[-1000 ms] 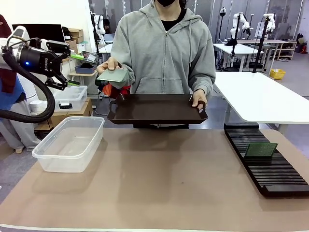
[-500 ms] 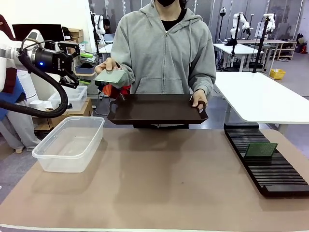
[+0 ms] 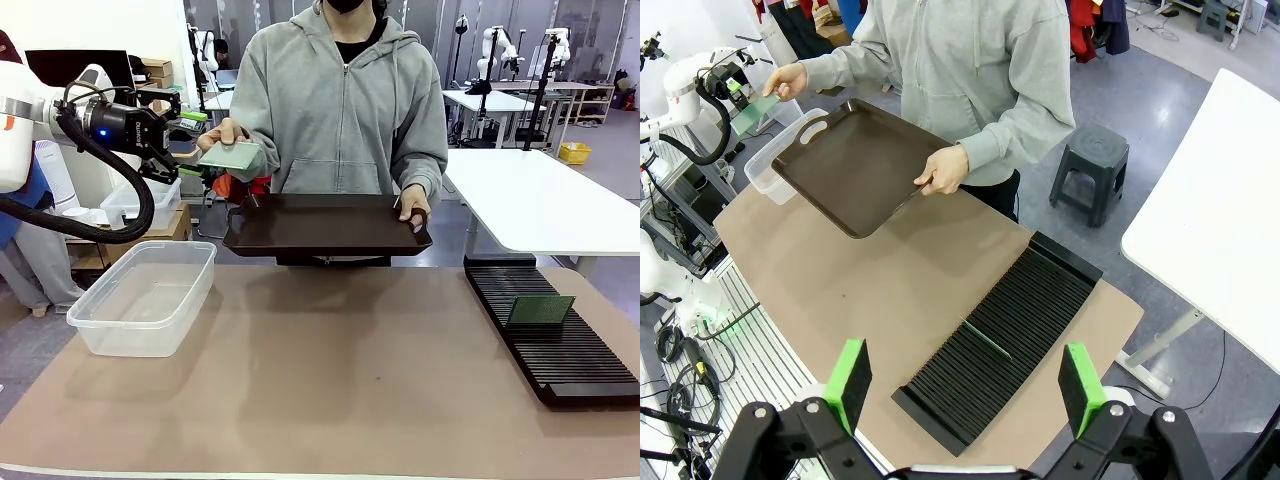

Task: Sort PCBs into racks and boxes based on the side picked up.
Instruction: Pick up the Blank PCB handed by the Human.

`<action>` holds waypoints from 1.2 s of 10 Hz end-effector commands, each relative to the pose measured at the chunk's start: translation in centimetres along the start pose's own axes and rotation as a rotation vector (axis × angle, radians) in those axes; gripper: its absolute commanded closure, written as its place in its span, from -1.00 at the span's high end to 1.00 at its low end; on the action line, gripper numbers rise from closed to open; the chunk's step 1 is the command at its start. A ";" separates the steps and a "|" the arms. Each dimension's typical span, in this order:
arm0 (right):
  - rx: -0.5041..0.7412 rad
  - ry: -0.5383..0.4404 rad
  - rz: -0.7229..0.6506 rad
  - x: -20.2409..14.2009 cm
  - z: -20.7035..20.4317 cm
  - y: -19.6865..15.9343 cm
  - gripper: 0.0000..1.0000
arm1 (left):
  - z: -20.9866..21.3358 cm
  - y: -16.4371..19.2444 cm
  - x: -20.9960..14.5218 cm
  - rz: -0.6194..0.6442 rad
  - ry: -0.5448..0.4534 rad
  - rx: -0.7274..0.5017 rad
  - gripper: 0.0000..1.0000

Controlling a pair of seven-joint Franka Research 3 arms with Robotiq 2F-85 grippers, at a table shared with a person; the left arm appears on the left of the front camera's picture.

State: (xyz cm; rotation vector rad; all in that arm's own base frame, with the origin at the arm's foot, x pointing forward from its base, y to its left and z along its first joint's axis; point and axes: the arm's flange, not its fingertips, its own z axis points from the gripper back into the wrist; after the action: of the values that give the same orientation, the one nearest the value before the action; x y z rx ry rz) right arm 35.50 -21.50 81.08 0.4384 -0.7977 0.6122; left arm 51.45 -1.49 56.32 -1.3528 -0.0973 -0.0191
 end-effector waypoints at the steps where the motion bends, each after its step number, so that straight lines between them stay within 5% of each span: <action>1: 0.013 -0.006 -0.002 -0.1 0.0 0.2 1.00 | -0.4 -0.2 0.5 -0.016 0.014 -0.041 1.00; 6: 0.013 -0.006 -0.002 -0.1 0.0 0.2 1.00 | -2.4 -0.6 0.8 -0.038 0.048 -0.050 0.89; 7: 0.013 -0.006 -0.002 -0.1 0.0 0.2 1.00 | -2.5 -0.4 0.8 -0.033 0.068 -0.029 -0.15; 8: 0.013 -0.006 -0.002 -0.1 0.0 0.2 1.00 | -2.5 -0.2 0.8 -0.033 0.072 -0.027 -0.26; 9: 0.013 -0.006 -0.002 -0.1 0.0 0.2 1.00 | -2.2 -0.1 0.8 -0.030 0.074 -0.025 -1.00; 10: 0.013 -0.006 -0.002 -0.1 0.0 0.2 1.00 | -2.1 0.0 0.8 -0.026 0.070 -0.026 -1.00; 11: 0.013 -0.006 -0.002 -0.1 0.0 0.2 1.00 | -2.1 0.1 0.7 -0.028 0.072 -0.025 -0.44; 12: 0.013 -0.006 -0.002 -0.1 0.0 0.2 1.00 | -2.0 0.1 0.8 -0.031 0.077 -0.026 -0.66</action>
State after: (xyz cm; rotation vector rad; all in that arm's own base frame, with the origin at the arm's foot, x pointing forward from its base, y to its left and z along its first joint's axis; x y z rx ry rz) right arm 35.50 -21.50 81.08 0.4384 -0.7977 0.6122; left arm 52.23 -3.86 55.93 -1.3720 -0.0526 -0.0576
